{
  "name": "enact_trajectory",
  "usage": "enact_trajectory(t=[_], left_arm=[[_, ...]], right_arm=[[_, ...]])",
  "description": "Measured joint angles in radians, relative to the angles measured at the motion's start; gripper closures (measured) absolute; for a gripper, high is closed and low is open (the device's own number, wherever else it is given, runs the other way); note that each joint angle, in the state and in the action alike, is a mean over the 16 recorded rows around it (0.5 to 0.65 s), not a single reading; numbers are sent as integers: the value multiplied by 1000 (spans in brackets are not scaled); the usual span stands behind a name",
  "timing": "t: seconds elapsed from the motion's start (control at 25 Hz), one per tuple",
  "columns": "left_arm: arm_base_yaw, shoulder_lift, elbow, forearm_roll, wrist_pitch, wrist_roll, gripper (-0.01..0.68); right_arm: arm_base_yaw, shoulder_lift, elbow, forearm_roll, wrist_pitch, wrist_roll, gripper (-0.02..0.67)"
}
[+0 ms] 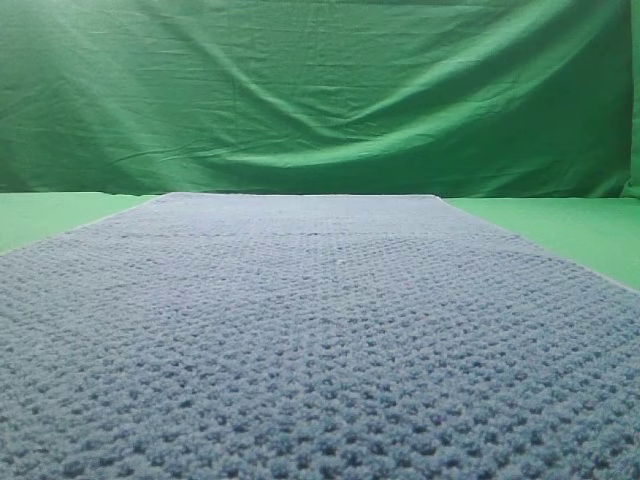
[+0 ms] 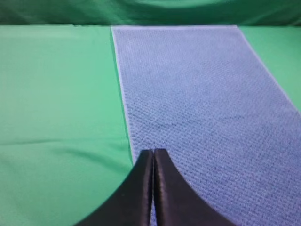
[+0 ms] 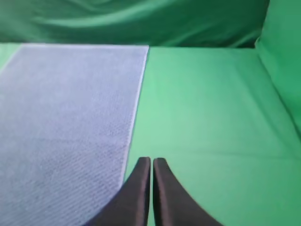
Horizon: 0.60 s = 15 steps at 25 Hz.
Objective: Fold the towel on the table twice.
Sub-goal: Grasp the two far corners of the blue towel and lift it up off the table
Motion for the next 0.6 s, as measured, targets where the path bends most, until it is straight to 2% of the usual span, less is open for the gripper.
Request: enact_trajectory(t=[0.24,0.6], left_arm=[[-40,220,-63,3,63,31,673],[-46,549,-173,5,75,76,673]], right_arm=[[68,207,-93,-24,110,-2,649],[152,536,-228,-30,154,10,649]])
